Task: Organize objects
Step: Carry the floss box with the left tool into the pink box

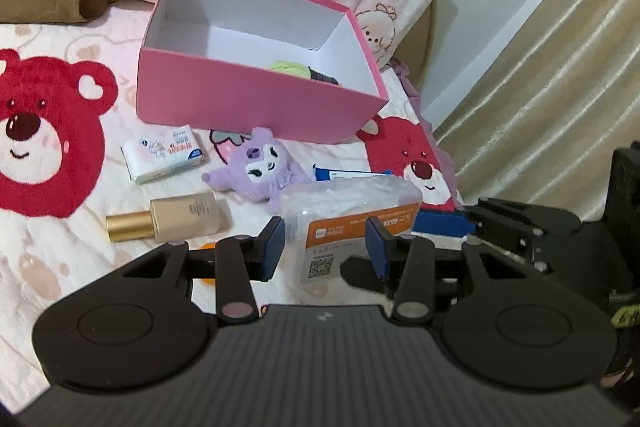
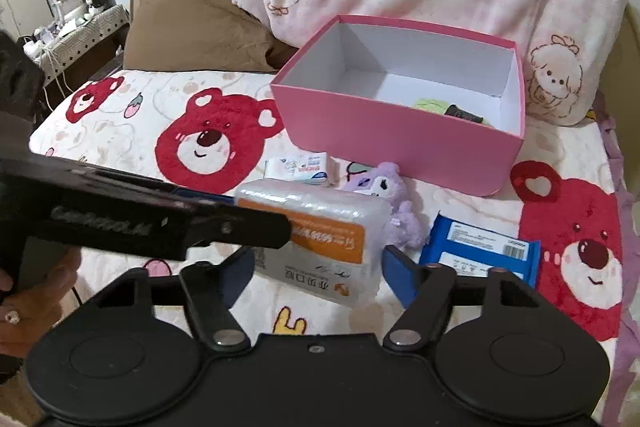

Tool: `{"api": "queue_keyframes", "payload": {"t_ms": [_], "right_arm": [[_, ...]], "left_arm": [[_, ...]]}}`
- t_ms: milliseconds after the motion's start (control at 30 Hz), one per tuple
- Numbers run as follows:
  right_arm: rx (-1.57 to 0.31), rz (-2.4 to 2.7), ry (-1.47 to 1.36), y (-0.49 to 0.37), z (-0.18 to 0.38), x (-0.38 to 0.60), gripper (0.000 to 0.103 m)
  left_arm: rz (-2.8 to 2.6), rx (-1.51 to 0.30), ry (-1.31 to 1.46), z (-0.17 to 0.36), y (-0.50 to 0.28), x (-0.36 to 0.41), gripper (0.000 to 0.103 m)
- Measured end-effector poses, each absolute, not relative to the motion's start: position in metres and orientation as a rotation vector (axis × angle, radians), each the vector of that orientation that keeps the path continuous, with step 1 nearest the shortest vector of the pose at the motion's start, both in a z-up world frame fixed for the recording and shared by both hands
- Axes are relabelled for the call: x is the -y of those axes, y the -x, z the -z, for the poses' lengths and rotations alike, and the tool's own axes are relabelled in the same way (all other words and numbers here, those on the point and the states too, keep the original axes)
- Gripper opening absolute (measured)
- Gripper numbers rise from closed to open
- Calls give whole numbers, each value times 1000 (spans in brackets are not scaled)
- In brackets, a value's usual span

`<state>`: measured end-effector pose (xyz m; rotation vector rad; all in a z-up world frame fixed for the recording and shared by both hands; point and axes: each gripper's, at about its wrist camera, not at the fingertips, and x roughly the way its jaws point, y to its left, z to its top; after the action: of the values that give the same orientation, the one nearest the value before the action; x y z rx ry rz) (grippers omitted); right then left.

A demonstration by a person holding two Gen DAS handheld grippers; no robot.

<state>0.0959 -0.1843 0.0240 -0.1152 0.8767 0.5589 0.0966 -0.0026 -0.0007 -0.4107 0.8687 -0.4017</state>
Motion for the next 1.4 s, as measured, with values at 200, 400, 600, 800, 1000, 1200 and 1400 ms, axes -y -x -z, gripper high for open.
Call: {"api": "queue_keyframes", "payload": {"t_ms": [200, 400, 600, 800, 1000, 1200, 1400], "right_arm": [[-883, -579, 137, -119, -43, 175, 60], [-856, -593, 192, -159, -66, 159, 60], [-863, -620, 137, -216, -78, 149, 60], [-951, -601, 26, -282, -47, 147, 60], [-1095, -576, -106, -330, 3, 148, 60], [-1180, -541, -147, -351, 34, 146, 58], [-1221, -522, -145, -362, 43, 142, 56]], "left_arm": [[366, -858, 358, -21, -118, -5, 45], [329, -848, 339, -45, -157, -17, 45], [278, -878, 335, -64, -211, -32, 45], [217, -991, 327, -42, -281, -37, 45], [166, -1100, 311, 0, -329, -37, 45], [135, -1175, 314, 33, -354, -34, 45], [115, -1188, 281, 39, -361, -27, 43]]}}
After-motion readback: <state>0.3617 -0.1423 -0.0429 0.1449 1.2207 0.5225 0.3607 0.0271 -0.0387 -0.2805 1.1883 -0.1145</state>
